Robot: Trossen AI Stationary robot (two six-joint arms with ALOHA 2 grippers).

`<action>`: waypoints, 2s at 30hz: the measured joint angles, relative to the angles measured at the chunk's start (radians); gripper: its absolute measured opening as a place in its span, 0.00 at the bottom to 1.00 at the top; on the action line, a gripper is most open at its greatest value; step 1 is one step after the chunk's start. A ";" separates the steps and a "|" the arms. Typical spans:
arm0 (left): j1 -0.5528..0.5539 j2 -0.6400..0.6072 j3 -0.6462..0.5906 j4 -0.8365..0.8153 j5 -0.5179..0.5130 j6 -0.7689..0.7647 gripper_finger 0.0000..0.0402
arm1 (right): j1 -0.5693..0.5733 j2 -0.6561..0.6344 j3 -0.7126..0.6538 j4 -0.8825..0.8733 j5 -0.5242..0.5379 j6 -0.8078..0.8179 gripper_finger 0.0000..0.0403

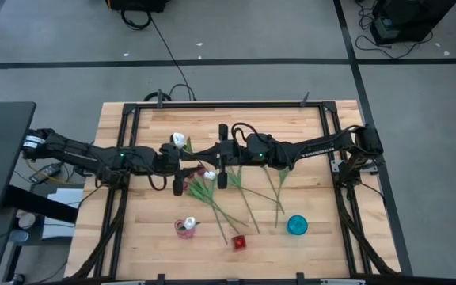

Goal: Sort flowers into vase by color
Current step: Put the right white flower into the pink vase

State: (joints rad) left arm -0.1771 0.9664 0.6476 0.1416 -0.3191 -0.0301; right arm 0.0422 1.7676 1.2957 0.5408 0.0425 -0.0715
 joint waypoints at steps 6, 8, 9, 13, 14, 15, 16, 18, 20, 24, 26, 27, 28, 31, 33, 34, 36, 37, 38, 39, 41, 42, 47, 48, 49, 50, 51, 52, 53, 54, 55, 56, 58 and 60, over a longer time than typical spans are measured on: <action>0.010 0.024 0.000 0.043 -0.004 0.000 0.32 | 0.015 0.000 0.000 -0.017 0.017 -0.032 0.03; 0.011 0.025 0.000 0.034 -0.006 0.001 0.28 | 0.016 0.000 0.000 -0.027 0.027 -0.037 0.03; 0.011 0.025 0.000 0.035 -0.007 0.001 0.26 | 0.018 0.000 0.000 -0.030 0.033 -0.038 0.03; 0.012 0.021 0.000 0.006 -0.020 0.017 0.15 | 0.017 0.000 0.000 -0.051 0.044 -0.038 0.03; 0.012 0.018 0.000 -0.005 -0.028 0.022 0.11 | 0.017 0.000 0.000 -0.056 0.044 -0.038 0.03; 0.012 0.015 0.000 -0.010 -0.031 0.024 0.07 | 0.018 0.000 0.000 -0.059 0.046 -0.038 0.03; 0.012 0.014 0.000 -0.010 -0.031 0.025 0.04 | 0.018 0.000 0.000 -0.061 0.047 -0.038 0.03; 0.012 0.007 0.000 -0.018 -0.025 0.026 0.03 | 0.022 0.000 0.000 -0.068 0.046 -0.038 0.04; 0.012 -0.004 0.000 -0.034 0.000 0.016 0.02 | 0.026 -0.001 0.001 -0.084 0.045 -0.037 0.06; 0.009 -0.086 0.018 -0.109 0.014 -0.006 0.01 | 0.037 -0.034 0.000 -0.232 0.042 -0.037 0.16; 0.004 -0.150 0.020 -0.137 0.036 -0.007 0.02 | 0.045 -0.062 -0.002 -0.310 0.040 -0.032 0.22; 0.003 -0.182 0.020 -0.154 0.065 -0.006 0.02 | 0.049 -0.080 -0.002 -0.351 0.038 -0.023 0.26; 0.003 -0.211 0.019 -0.171 0.104 -0.005 0.02 | 0.054 -0.098 -0.001 -0.386 0.035 -0.010 0.29; 0.003 -0.298 0.019 -0.264 0.245 -0.010 0.02 | 0.070 -0.138 0.001 -0.490 0.036 0.031 0.38; 0.003 -0.345 0.019 -0.327 0.298 -0.033 0.02 | 0.080 -0.152 0.000 -0.546 0.043 0.056 0.41; 0.002 -0.358 0.019 -0.358 0.324 -0.054 0.02 | 0.083 -0.157 0.000 -0.562 0.047 0.068 0.42; -0.004 -0.377 0.019 -0.387 0.372 -0.079 0.02 | 0.090 -0.162 0.000 -0.583 0.070 0.090 0.43; -0.013 -0.379 0.018 -0.393 0.394 -0.094 0.02 | 0.091 -0.162 0.000 -0.598 0.086 0.101 0.43; -0.022 -0.379 0.018 -0.390 0.413 -0.111 0.02 | 0.091 -0.162 0.000 -0.622 0.104 0.114 0.43; -0.035 -0.372 0.018 -0.385 0.422 -0.129 0.02 | 0.090 -0.162 -0.006 -0.644 0.119 0.129 0.43; -0.066 -0.354 0.014 -0.371 0.424 -0.140 0.02 | 0.088 -0.163 -0.024 -0.697 0.132 0.158 0.42; -0.083 -0.341 0.010 -0.360 0.424 -0.142 0.02 | 0.084 -0.165 -0.035 -0.722 0.138 0.174 0.42; -0.161 -0.289 -0.020 -0.265 0.426 -0.162 0.02 | 0.055 -0.184 -0.079 -0.796 0.141 0.238 0.42; -0.178 -0.282 -0.026 -0.236 0.426 -0.166 0.02 | 0.051 -0.189 -0.089 -0.792 0.141 0.241 0.42; -0.193 -0.275 -0.032 -0.209 0.426 -0.175 0.02 | 0.045 -0.195 -0.098 -0.788 0.143 0.246 0.42; -0.208 -0.266 -0.036 -0.182 0.425 -0.181 0.02 | 0.040 -0.200 -0.106 -0.788 0.145 0.252 0.42; -0.222 -0.259 -0.042 -0.150 0.421 -0.186 0.02 | 0.035 -0.202 -0.112 -0.791 0.148 0.257 0.42; -0.234 -0.256 -0.049 -0.129 0.419 -0.188 0.02 | 0.030 -0.203 -0.114 -0.789 0.149 0.262 0.42; -0.247 -0.249 -0.052 -0.123 0.416 -0.191 0.02 | 0.027 -0.203 -0.117 -0.788 0.149 0.263 0.42; -0.258 -0.242 -0.053 -0.114 0.407 -0.193 0.02 | 0.025 -0.203 -0.119 -0.789 0.149 0.263 0.42; -0.268 -0.238 -0.056 -0.109 0.393 -0.196 0.02 | 0.025 -0.203 -0.121 -0.787 0.149 0.264 0.42; -0.277 -0.237 -0.063 -0.116 0.381 -0.204 0.02 | 0.025 -0.203 -0.123 -0.782 0.148 0.263 0.42; -0.292 -0.226 -0.066 -0.120 0.358 -0.210 0.02 | 0.025 -0.203 -0.126 -0.773 0.148 0.264 0.42; -0.304 -0.217 -0.066 -0.116 0.344 -0.210 0.02 | 0.026 -0.203 -0.128 -0.770 0.147 0.263 0.42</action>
State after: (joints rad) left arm -0.4809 0.7492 0.5816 0.0257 0.0248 -0.2403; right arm 0.0681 1.5650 1.1679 -0.2292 0.1894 0.1917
